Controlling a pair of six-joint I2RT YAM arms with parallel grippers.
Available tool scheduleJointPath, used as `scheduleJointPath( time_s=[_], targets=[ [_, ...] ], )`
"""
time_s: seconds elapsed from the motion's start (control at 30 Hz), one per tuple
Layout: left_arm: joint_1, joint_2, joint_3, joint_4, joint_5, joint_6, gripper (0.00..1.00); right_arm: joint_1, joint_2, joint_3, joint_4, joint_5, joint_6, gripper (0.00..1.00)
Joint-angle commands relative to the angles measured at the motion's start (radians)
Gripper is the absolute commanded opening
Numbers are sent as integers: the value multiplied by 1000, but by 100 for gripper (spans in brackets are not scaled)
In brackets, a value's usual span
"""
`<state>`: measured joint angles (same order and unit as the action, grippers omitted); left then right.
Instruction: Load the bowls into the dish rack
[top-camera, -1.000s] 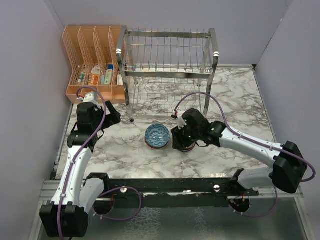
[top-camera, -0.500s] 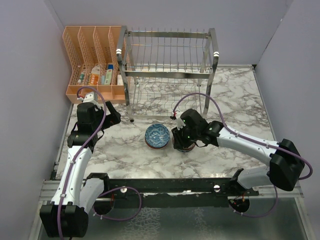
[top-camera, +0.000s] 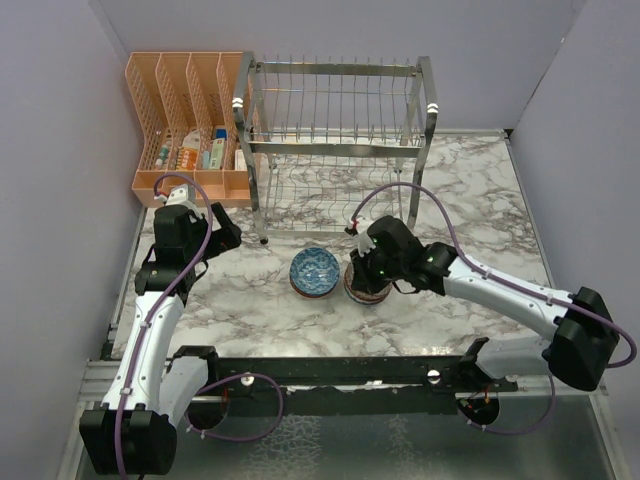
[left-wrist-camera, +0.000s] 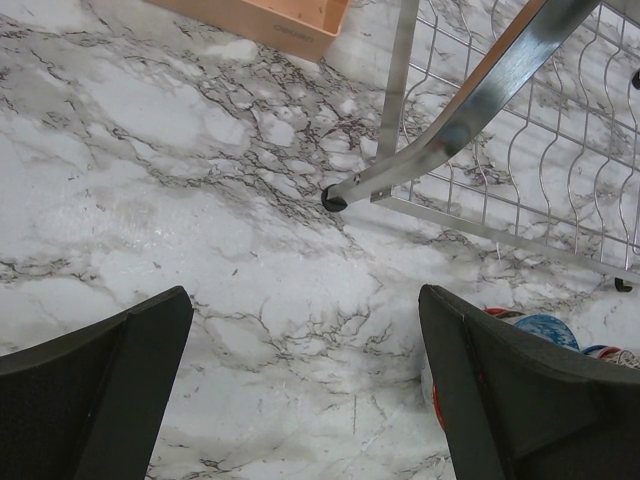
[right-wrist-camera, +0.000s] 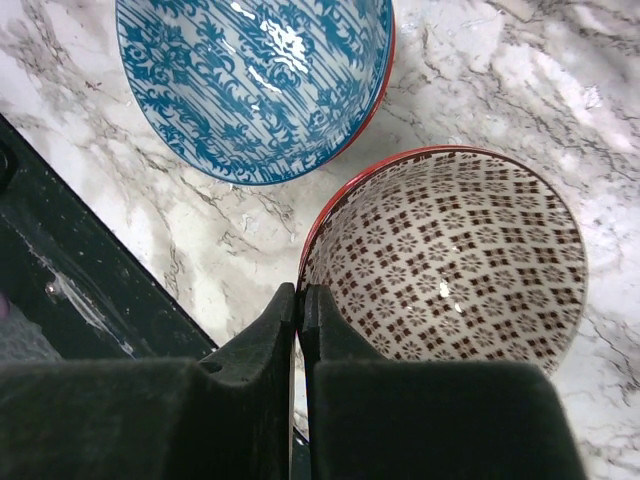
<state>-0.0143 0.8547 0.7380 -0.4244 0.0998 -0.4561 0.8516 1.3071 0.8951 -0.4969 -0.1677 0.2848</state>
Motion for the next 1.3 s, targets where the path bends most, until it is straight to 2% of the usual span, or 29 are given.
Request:
scheduleJointPath(
  time_s=[0.0, 0.2, 0.47, 0.97, 1.1, 1.2, 1.27],
  targets=[
    [5, -13, -8, 1, -21, 10, 99, 6, -72, 41, -17, 43, 18, 1],
    [5, -15, -9, 1, -22, 7, 99, 7, -105, 33, 6, 90, 36, 1],
    [5, -14, -9, 2, -21, 7, 99, 6, -76, 17, 59, 71, 35, 1],
    [5, -11, -6, -1, -26, 14, 99, 6, 3, -27, 118, -41, 18, 2],
    [5, -11, -5, 0, -26, 13, 99, 6, 3, -27, 115, -47, 13, 14],
    [5, -11, -6, 0, -26, 14, 99, 6, 4, -32, 117, -48, 9, 28],
    [5, -9, -6, 0, -26, 13, 99, 6, 3, -34, 117, -51, 8, 33]
  ],
)
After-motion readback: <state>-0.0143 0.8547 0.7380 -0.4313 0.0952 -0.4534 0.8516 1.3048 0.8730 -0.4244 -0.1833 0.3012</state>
